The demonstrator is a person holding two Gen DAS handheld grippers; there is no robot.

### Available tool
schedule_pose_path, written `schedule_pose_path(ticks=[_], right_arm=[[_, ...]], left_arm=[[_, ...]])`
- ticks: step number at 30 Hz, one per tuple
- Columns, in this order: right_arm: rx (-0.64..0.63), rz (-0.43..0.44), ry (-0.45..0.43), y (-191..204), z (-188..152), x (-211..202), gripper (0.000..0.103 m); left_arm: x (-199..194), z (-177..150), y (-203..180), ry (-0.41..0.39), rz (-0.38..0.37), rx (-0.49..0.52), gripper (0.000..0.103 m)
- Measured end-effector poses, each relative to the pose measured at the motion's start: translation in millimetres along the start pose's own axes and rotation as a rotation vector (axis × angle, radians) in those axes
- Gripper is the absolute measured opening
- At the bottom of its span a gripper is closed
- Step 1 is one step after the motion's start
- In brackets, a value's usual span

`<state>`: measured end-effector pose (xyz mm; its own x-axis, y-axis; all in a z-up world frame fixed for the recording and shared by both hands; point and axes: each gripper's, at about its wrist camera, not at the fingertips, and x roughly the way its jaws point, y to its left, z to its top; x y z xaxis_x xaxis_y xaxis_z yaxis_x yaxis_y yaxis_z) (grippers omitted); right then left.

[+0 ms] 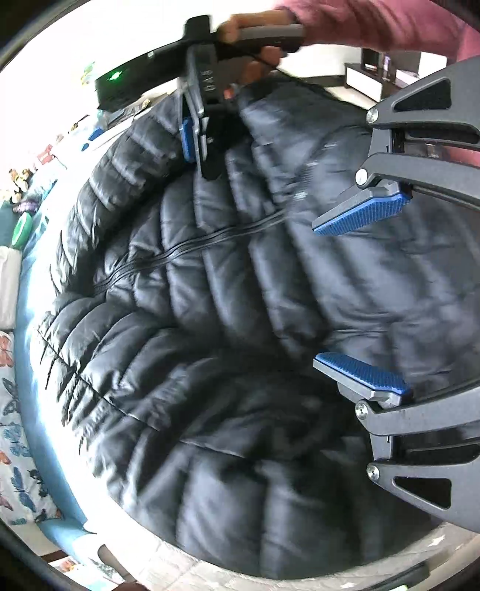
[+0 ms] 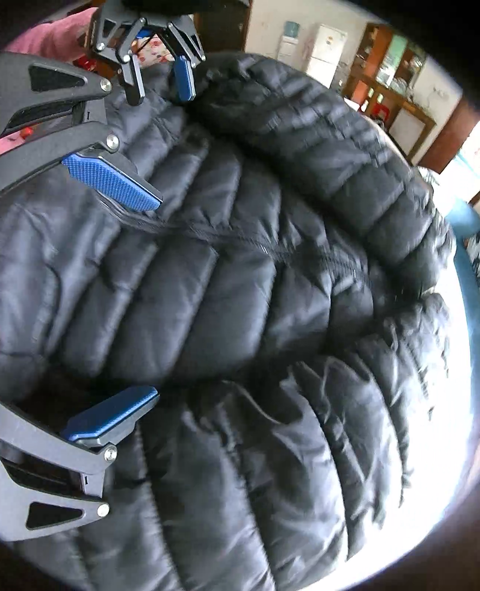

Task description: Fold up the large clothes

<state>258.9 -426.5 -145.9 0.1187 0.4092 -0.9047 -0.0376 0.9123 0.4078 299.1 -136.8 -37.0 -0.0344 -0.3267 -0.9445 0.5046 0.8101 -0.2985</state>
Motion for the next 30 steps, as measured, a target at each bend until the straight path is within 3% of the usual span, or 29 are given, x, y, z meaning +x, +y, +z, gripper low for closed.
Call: schedule_pose_path(ticks=[2,4,9,13,14,18,20,22,23,28,29,30], right_arm=[[0.033,-0.016,-0.019,-9.5,4.1,-5.4,0.100],[0.073,-0.075,-0.060,-22.0,6.1,-15.9,0.095],[0.161,-0.238,-0.129,-55.9,1.1,-36.5,0.095],[0.245,-0.480,-0.121,-93.4,-12.7,-44.9,0.095],[0.250,-0.490,-0.113,-101.5,-16.4,-44.6,0.096],[0.298,-0.386,-0.117,-127.8,-28.9,-54.4,0.096],[0.284,-0.408,-0.118,-132.9,-28.3,-59.2,0.096],[0.263,-0.417,-0.112,-135.2,-25.7,-60.5,0.096],[0.258,-0.415,-0.113,-135.7,-24.2,-61.4,0.096],[0.215,-0.372,-0.151,-126.8,-19.7,-71.3,0.096],[0.203,-0.361,-0.157,-124.2,-25.3,-76.6,0.096],[0.191,-0.337,-0.163,-122.5,-18.8,-78.4,0.096]], left_arm=[[11.3,16.4,7.5,0.036,-0.022,-0.028,0.070],[19.8,29.0,14.3,0.047,-0.019,-0.043,0.070],[33.3,47.9,38.6,0.048,-0.034,-0.122,0.070],[34.2,49.6,62.3,0.022,0.034,-0.191,0.052],[32.6,48.7,68.3,0.014,0.047,-0.210,0.049],[20.2,37.4,100.4,-0.036,0.124,-0.307,0.026],[14.4,28.0,120.0,-0.049,0.208,-0.364,0.025],[11.8,17.0,140.0,-0.035,0.364,-0.396,0.025],[11.8,11.6,148.7,-0.024,0.384,-0.404,0.025],[-9.4,-6.7,182.0,-0.041,0.271,-0.505,0.026],[-13.3,-6.5,184.4,-0.044,0.242,-0.512,0.029],[-19.9,-4.5,182.6,-0.058,0.189,-0.512,0.038]])
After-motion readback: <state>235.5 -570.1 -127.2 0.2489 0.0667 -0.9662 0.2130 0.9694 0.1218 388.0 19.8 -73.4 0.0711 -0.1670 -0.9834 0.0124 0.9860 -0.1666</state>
